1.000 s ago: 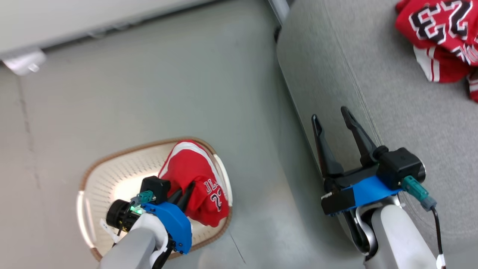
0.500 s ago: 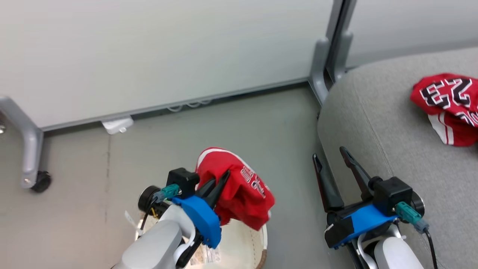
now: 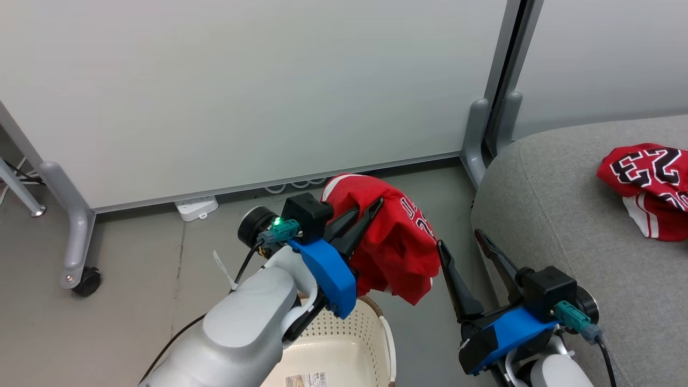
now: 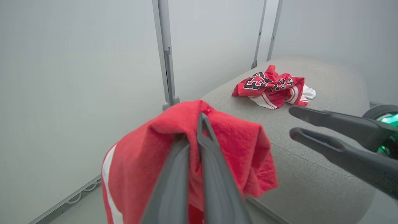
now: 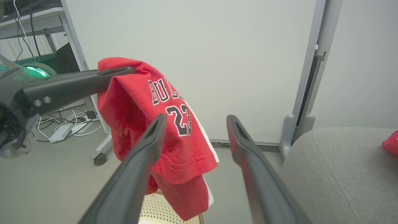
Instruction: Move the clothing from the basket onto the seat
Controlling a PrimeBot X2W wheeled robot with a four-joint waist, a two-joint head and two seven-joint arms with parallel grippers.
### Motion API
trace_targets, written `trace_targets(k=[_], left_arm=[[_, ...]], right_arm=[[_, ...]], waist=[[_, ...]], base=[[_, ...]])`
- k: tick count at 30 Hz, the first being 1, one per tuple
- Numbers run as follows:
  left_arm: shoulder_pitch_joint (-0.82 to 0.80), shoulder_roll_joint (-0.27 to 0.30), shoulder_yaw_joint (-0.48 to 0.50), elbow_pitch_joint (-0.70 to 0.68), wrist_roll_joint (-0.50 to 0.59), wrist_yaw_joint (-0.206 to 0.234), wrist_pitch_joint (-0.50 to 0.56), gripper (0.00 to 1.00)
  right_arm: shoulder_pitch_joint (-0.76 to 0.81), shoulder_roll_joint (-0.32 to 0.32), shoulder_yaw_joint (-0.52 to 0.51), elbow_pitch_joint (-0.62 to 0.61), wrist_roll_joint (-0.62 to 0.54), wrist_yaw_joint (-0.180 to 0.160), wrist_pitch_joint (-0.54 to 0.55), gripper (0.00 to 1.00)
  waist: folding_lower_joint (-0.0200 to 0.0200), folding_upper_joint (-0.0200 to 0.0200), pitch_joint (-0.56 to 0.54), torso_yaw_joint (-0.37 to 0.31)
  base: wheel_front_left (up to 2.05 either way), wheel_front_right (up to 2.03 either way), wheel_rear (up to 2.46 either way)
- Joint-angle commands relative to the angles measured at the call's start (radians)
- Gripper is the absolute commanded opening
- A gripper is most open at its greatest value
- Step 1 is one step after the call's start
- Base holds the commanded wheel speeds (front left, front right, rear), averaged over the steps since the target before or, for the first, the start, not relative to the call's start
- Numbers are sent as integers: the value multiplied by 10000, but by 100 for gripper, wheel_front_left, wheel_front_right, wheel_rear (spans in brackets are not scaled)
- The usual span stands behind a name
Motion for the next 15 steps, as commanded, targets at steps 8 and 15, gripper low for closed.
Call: trace_targets(k=[8, 15], left_arm=[[-87, -64, -151, 71, -250, -15, -46, 0], [-105, -117, -372, 79, -385, -15, -47, 0]], right_arm=[[40, -7, 425, 167, 88, -11, 237, 100], [-598, -7, 851, 1039, 6, -11, 274, 100]], waist=[[1, -1, -26, -205], [1, -1, -8, -224]], base=[[0, 0, 0], [0, 0, 0]])
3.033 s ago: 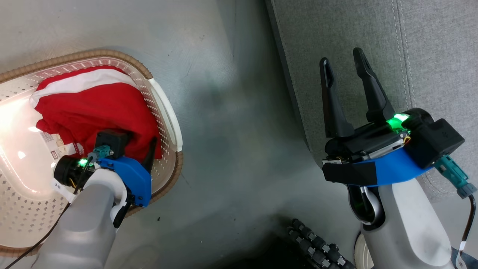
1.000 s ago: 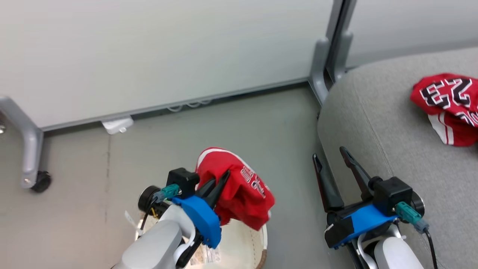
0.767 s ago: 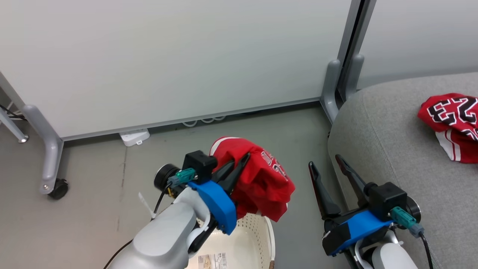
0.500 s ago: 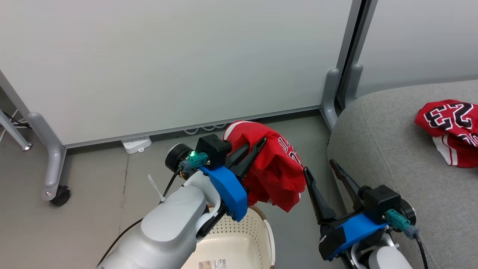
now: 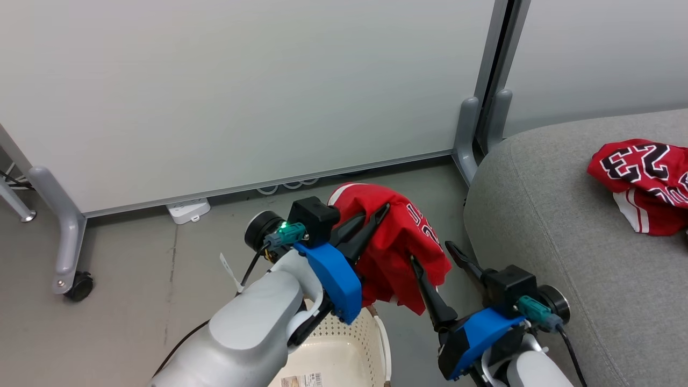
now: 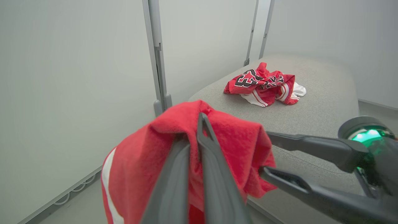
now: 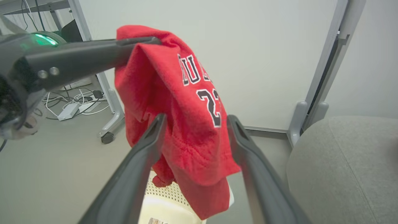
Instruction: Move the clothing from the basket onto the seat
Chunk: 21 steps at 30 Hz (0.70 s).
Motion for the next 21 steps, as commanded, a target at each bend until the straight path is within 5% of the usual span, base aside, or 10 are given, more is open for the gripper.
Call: trace_targets(k=[1, 14, 15, 17, 21], left_arm=[[-13, -12, -91, -7, -50, -15, -47, 0], [-156, -83, -558, -132, -369, -15, -48, 0], [-168, -89, -573, -147, -383, -15, -47, 0], [-177, -97, -595, -176, -439, -15, -47, 0], [-165, -106, -563, -212, -511, -15, -47, 0]], right_arm=[[-384, -7, 122, 325, -11, -11, 3, 100], [-2171, -7, 921, 2726, 351, -9, -60, 100], [-2291, -7, 993, 2946, 454, -11, -49, 91], [-2515, -7, 1125, 3298, 584, -9, -157, 0], [-2691, -8, 1391, 3749, 921, -11, -378, 0]], waist=[[0, -1, 1, 20], [0, -1, 18, 136], [0, -1, 17, 138], [0, -1, 8, 150], [0, -1, -13, 145]], base=[[0, 0, 0], [0, 0, 0], [0, 0, 0], [0, 0, 0], [0, 0, 0]])
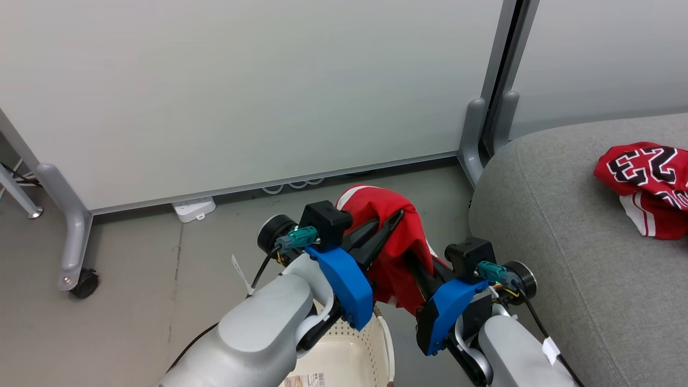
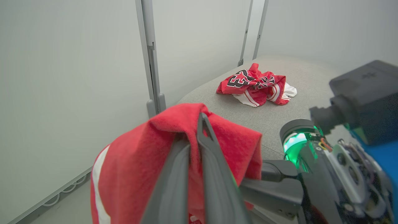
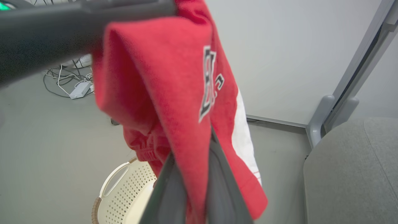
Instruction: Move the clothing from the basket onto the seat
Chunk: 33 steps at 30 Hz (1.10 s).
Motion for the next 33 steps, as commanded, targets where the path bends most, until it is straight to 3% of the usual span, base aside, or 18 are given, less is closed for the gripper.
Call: trace_targets(k=[1, 32, 33], left_arm=[[-88, 7, 21, -26, -59, -15, -50, 0], [222, -18, 57, 10, -128, -15, -51, 0], [223, -18, 65, 19, -133, -15, -51, 33]], right_arm=[[-176, -10, 76, 125, 94, -11, -107, 0], [-546, -10, 647, 1221, 706, -11, -836, 0], [-562, -10, 645, 1229, 708, -11, -853, 0]], waist=[[0, -1, -13, -18], [0, -1, -379, -307], [0, -1, -375, -310]], base=[[0, 0, 0], [0, 0, 0], [0, 0, 0]])
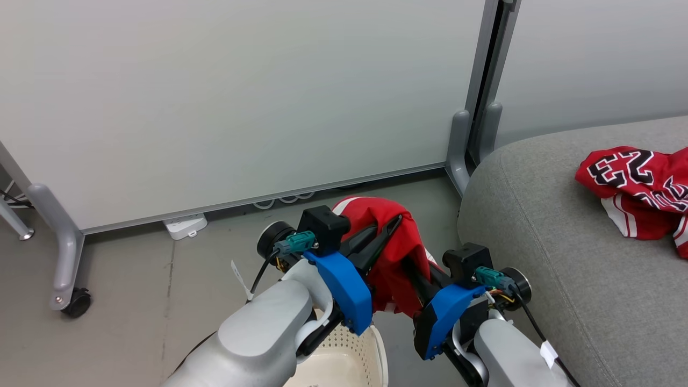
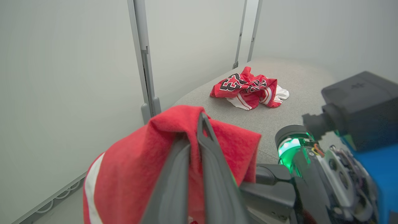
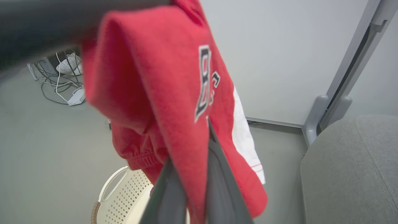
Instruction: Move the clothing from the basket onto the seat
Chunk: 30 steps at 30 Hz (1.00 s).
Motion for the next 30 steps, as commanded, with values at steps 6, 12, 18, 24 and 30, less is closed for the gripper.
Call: trace_targets(k=[6, 12, 18, 24, 30], left_arm=[[103, -6, 24, 18, -54, -15, -49, 100], [379, 117, 443, -183, 164, -15, -48, 100], [1341, 535, 1404, -1073, 864, 196, -43, 100], [2774, 1044, 2706, -2415, 1858, 272, -42, 100], [3937, 1244, 3874, -3403, 2693, 290, -43, 100]], right_arm=[[-208, -8, -62, 87, 6, -11, -142, 0], [-249, -8, -251, 101, -18, -9, -258, 0], [-249, -8, -498, 89, -91, -11, -347, 0], [-232, -7, -840, 32, -212, -9, -437, 0], [-160, -7, -1083, -66, -306, -9, -444, 0]], waist=[[-1, 0, 71, 2], [-1, 0, 175, 61], [-1, 0, 309, 119], [-1, 0, 474, 245], [-1, 0, 611, 378]], base=[[0, 0, 0], [0, 0, 0], [0, 0, 0], [0, 0, 0], [0, 0, 0]])
